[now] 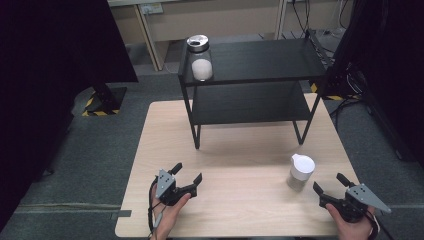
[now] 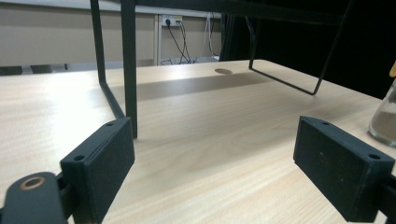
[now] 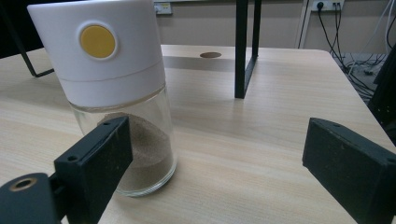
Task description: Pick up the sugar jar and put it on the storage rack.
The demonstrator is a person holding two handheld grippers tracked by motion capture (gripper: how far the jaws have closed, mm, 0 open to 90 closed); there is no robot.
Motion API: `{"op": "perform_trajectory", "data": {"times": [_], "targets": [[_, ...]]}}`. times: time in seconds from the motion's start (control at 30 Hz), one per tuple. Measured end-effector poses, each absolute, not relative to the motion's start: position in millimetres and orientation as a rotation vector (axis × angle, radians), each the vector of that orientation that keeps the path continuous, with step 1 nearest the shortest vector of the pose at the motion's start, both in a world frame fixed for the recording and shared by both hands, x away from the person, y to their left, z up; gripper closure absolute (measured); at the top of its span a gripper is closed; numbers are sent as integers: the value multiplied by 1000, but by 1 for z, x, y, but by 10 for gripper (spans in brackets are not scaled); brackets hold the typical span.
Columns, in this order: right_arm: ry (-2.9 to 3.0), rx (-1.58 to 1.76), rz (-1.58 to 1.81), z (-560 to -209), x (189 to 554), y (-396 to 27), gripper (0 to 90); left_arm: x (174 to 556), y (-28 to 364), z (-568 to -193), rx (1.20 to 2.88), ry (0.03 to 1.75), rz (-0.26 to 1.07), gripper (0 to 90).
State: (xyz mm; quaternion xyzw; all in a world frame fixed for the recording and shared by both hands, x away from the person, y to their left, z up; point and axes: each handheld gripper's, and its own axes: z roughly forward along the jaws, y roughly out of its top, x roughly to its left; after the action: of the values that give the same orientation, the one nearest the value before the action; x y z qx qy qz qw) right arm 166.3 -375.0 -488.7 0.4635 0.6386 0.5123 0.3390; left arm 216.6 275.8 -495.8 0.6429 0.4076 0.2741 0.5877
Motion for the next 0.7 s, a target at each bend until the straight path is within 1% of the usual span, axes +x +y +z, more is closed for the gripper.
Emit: {"op": "perform_trajectory", "data": {"times": [0.3,0.7], "targets": [[1651,1205,1343,-490,164,-376,88,219,275,-508,1506,955,620,116],[1654,1204,1343,-490,164,-376,87,224,273,-507,1541,954,607,116]]}}
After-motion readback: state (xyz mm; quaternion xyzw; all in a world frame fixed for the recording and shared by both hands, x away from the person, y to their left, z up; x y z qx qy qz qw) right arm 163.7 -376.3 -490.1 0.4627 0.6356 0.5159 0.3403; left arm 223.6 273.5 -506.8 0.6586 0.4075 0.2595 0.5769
